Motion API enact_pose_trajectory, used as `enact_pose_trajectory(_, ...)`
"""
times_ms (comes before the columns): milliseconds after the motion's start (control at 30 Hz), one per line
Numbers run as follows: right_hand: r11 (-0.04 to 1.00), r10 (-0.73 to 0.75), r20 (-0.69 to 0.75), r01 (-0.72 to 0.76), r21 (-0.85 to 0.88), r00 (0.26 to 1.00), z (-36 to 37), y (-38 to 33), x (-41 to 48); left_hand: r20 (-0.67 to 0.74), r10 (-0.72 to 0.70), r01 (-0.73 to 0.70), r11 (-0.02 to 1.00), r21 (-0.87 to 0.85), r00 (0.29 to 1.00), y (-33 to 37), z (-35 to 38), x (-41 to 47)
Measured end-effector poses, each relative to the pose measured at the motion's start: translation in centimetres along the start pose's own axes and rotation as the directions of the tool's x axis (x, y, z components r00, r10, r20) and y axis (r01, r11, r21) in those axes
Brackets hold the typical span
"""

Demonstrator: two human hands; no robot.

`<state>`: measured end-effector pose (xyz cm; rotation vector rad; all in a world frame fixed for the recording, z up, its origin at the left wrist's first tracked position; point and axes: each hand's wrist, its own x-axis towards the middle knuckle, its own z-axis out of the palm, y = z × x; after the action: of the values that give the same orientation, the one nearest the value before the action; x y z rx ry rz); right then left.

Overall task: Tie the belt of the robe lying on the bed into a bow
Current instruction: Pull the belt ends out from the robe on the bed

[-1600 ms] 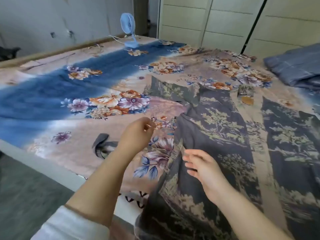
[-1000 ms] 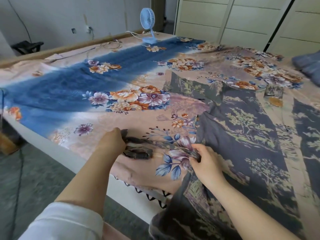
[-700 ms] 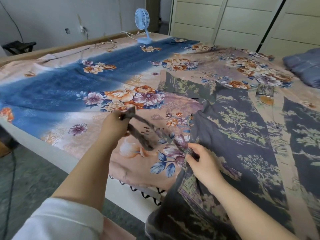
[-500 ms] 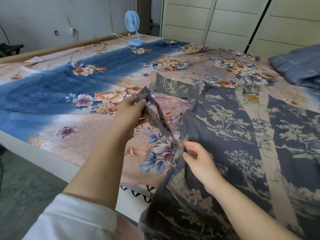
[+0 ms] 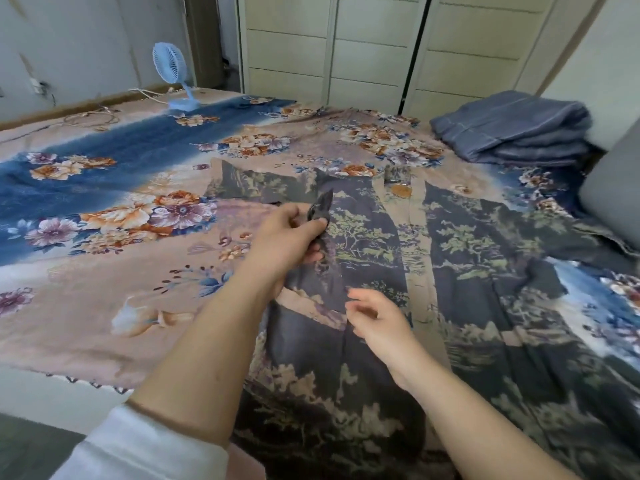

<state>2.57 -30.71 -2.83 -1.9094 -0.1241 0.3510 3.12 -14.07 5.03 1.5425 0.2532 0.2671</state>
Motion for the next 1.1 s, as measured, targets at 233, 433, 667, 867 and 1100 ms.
enact_pose_trajectory(233, 0.998, 0.030, -0.120, -0.036, -0.045, 0.992, -5.8, 2.7, -1.7, 0.159, 0.125, -0.188, 0.850, 0.493, 0.979, -3.2, 6.9, -0.8)
enact_pose_trajectory(433, 0.998, 0.059, -0.162, -0.063, -0.023, 0.985, -9.8, 5.4, -3.1, 0.311, 0.133, -0.323, 0.620, 0.715, 0.941, -5.5, 11.9, -1.8)
enact_pose_trajectory(667, 0.998, 0.065, -0.244, -0.069, -0.006, 0.967, -15.9, 8.3, -3.8, 0.525, 0.031, -0.467, 0.505, 0.726, 0.851, -7.8, 18.4, -3.1)
enact_pose_trajectory(867, 0.989, 0.107, -0.330, -0.133, -0.057, 0.938, -22.0, 9.3, -4.0, 0.637, 0.082, -0.564, 0.561, 0.606, 0.766, -9.1, 26.6, -5.3)
enact_pose_trajectory(1100, 0.888, 0.084, -0.471, -0.280, -0.364, 0.878, -31.2, 10.6, -4.7, 0.697, 0.070, -0.639, 0.474, 0.606, 0.713, -11.0, 33.3, -7.2)
